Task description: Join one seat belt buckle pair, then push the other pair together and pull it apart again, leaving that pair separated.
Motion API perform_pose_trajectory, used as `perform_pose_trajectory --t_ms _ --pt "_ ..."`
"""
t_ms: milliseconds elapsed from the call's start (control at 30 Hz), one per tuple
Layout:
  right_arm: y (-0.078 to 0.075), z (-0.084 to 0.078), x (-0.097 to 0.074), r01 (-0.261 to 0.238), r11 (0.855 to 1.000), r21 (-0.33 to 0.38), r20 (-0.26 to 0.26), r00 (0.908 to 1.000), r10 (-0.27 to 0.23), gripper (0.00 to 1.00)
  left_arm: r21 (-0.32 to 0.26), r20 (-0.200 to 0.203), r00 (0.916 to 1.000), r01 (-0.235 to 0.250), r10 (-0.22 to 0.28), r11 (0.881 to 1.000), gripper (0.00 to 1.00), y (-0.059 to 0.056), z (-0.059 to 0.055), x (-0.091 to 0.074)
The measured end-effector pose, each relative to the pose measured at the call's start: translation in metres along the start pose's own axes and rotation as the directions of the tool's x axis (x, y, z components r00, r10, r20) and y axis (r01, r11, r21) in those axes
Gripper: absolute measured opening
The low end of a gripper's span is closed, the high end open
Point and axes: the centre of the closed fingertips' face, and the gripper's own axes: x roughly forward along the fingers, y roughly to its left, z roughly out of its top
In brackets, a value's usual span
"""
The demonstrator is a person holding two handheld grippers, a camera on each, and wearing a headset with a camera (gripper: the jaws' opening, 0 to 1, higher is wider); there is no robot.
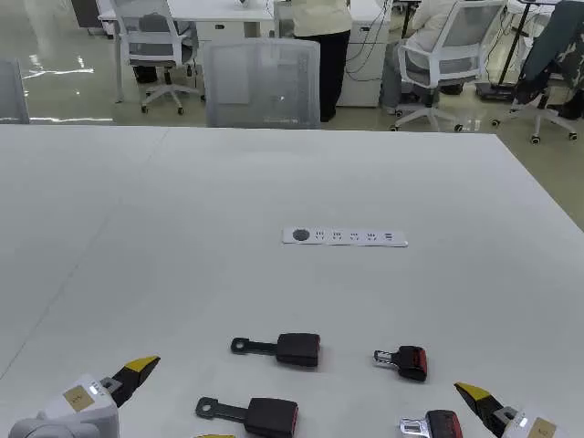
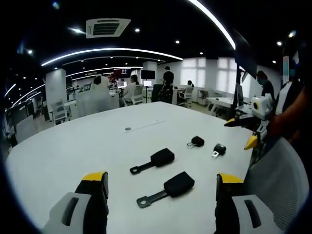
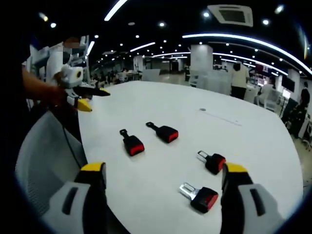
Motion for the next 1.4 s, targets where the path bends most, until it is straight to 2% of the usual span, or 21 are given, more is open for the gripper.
perform_pose_trajectory --t_ms 1100,1400 --pt "-0.0022 0.0028 0.0006 0.009 1.0 0.009 0.009 0.9999 -0.009 0.99 0.006 0.002 1.0 0.003 -0.003 1.0 0.94 -0.0016 0.0053 0.0001" --pt "-0.0039 0.0034 -0.0001 0.013 1.0 0.008 0.01 0.9999 -0.013 0.99 0.004 0.003 1.0 0.006 -0.006 1.0 0.94 -0.0005 0.0036 0.002"
